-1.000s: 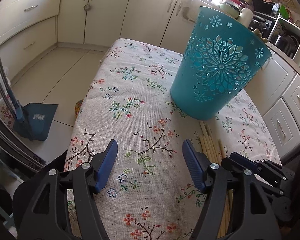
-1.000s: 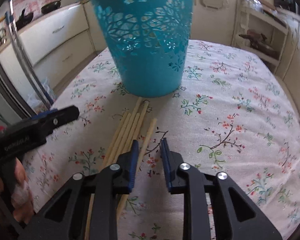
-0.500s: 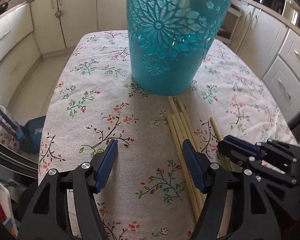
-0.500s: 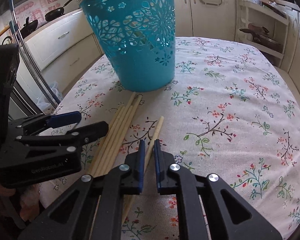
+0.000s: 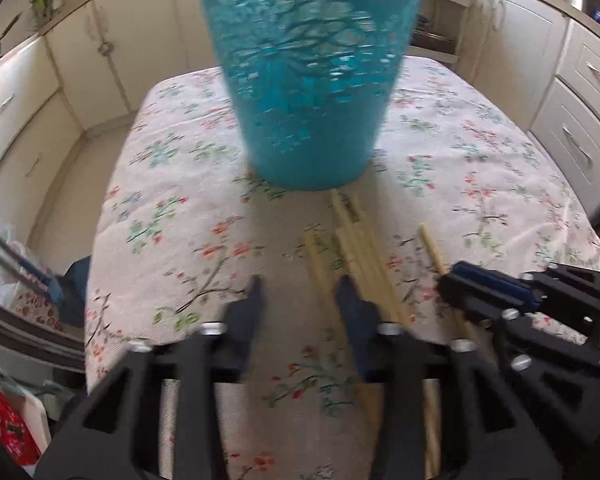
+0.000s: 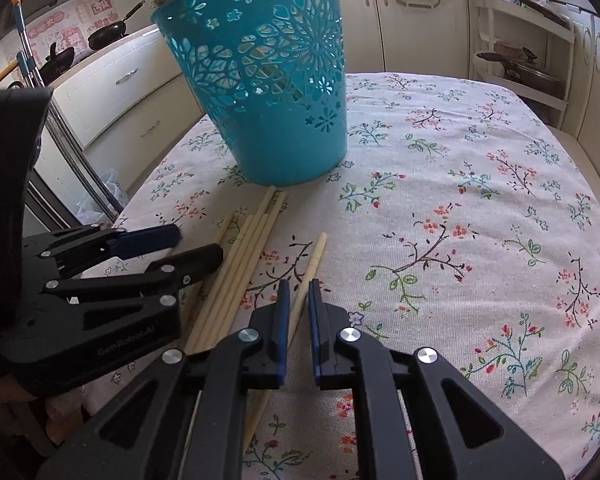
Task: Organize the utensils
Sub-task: 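Close the left gripper on a wooden stick and raise it, then open the left gripper over the teal bin to drop the stick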
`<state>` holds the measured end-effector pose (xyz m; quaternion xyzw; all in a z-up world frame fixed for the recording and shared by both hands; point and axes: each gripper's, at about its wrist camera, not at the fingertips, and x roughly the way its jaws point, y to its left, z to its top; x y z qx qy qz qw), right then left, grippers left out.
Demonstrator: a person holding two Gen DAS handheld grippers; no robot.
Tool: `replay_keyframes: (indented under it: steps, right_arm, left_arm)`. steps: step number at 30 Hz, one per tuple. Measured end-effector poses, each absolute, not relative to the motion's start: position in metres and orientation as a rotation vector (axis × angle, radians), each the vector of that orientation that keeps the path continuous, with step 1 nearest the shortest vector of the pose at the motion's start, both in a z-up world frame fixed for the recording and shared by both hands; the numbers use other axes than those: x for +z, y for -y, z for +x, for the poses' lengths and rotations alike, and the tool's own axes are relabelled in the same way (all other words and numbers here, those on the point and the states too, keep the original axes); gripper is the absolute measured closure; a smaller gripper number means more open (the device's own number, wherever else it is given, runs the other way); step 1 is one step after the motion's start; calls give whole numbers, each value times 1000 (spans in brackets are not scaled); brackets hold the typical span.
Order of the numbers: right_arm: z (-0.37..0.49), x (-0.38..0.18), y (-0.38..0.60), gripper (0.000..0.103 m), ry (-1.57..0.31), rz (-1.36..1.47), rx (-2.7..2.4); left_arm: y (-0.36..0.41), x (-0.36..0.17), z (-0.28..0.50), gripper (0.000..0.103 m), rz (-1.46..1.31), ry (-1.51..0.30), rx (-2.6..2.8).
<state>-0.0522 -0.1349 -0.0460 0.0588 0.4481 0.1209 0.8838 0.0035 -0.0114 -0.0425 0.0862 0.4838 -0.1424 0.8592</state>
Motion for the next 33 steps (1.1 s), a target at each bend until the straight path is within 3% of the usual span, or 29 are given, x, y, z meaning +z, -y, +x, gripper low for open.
replay_keyframes:
  steps: [1,3,10,14,18,24,33]
  right_arm:
    - [-52,-46,134,92,-931,115,253]
    - [-52,-46,135,92,-928,117,257]
    - [-52,-48,140,92,-907,141,271]
    - [-52,-48,141,92,-905,150,273]
    - [-53,-48,141,92,-903,147,271]
    - [-53,-48,141,92,-903,153,272]
    - [-52,-50,145,92,-903,176,282]
  left_arm:
    - [15,-42,4,95,186,-1021,-324]
    - [18,-42,7,98,181,-1038,-360]
    - [-25,-36,20,99,-51,-1154,-421]
    - [-69,-9,23,99,-161,-1126,-403]
    - [-102,60,27,99,-249,-957,-409]
    - [-82,159,40,99,-266,-603,-496]
    - [-21,186,98,99,-220,-342,-443]
